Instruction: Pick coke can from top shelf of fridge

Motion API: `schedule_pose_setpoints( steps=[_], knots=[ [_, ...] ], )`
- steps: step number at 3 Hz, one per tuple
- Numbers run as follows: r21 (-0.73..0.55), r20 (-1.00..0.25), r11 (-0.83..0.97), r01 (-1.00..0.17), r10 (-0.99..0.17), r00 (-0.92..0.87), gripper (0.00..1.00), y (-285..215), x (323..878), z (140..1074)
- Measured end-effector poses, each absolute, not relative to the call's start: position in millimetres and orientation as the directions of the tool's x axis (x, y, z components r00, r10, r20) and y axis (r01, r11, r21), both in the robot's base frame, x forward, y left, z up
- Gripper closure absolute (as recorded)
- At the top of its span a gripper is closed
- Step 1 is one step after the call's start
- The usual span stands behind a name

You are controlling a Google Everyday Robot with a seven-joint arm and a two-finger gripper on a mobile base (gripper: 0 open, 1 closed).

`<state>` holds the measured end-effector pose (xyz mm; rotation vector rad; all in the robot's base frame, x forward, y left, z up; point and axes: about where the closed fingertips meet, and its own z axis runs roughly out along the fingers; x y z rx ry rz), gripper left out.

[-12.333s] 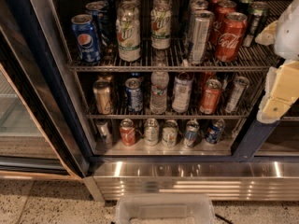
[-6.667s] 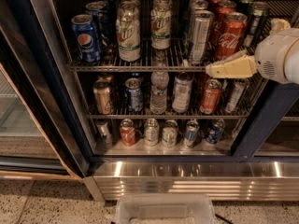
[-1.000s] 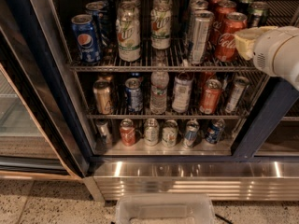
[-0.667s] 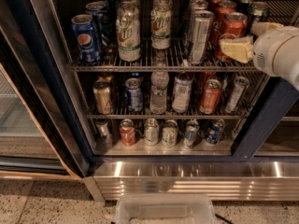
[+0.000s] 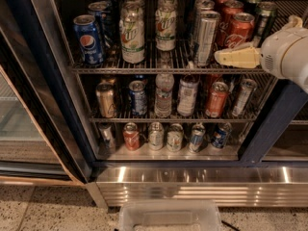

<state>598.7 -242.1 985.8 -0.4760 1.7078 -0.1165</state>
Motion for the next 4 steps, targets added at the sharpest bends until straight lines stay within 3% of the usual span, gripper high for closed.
schedule_pose_setpoints(
  steps=[1,2,4],
  knots=[
    [-0.338,-0.920,0.908,-0.246,-0.374,-0.118,0.04,-242.1,598.7,985.9],
    [-0.339,-0.920,0.908,-0.245,-0.375,-0.117,0.22,-241.9,598.7,986.6],
    [-0.345,-0.920,0.905,-0.248,-0.378,-0.099,0.28,-236.4,608.2,993.7]
  ],
)
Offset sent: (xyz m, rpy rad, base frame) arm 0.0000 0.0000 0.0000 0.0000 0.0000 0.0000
